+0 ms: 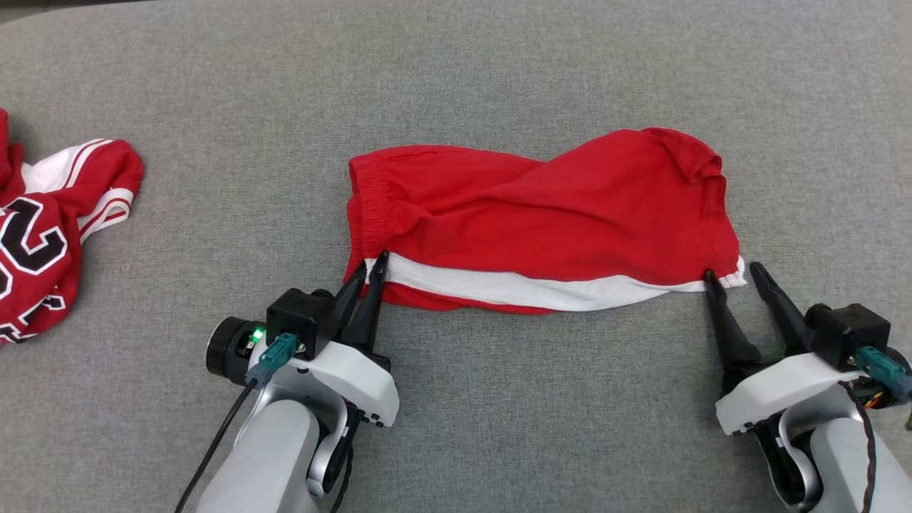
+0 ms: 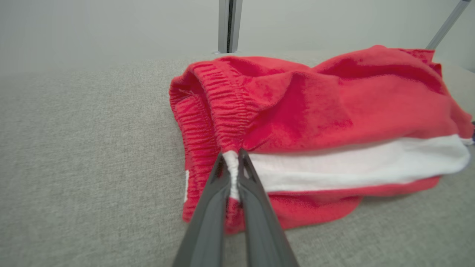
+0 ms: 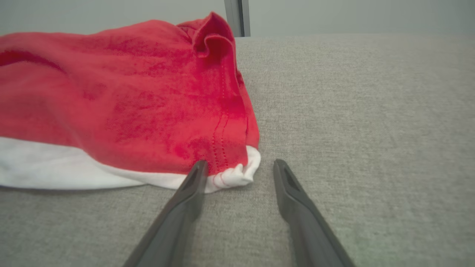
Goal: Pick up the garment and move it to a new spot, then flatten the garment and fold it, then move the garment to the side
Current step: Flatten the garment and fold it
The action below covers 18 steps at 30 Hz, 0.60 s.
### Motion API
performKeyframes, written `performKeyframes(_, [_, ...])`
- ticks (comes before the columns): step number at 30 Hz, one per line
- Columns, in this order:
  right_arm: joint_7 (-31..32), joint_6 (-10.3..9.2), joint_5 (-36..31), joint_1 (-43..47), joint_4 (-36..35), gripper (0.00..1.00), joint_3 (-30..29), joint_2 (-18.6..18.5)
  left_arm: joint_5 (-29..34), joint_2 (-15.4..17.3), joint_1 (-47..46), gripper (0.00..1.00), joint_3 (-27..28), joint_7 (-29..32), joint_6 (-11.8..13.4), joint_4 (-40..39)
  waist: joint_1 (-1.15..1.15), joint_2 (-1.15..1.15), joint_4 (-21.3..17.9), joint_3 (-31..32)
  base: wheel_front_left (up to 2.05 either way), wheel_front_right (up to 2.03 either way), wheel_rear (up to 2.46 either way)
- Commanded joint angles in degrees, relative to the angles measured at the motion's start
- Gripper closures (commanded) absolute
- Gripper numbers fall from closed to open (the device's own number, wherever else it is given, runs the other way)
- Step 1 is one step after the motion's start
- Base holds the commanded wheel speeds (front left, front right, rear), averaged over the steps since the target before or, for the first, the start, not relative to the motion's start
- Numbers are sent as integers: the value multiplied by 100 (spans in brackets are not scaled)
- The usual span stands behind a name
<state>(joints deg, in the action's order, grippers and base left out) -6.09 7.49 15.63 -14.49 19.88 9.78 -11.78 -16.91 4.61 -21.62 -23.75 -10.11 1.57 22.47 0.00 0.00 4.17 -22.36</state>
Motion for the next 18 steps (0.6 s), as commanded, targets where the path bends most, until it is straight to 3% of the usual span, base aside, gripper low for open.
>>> performKeyframes(1, [-42,0,58,-18,136,100,30,-17,-10,24,-81,100,8,-42,5,-35,0,0,49,-13,0,0,0])
performKeyframes(8, [-451,0,185,-129,-163,100,-51,-109,-12,155,43,100,79,-145,97,-413,0,0,-9,153,0,0,0])
performKeyframes(18, [-405,-1,-30,-174,-1835,100,-658,-270,-34,497,-16,100,358,123,333,-1799,0,0,-173,754,0,0,0])
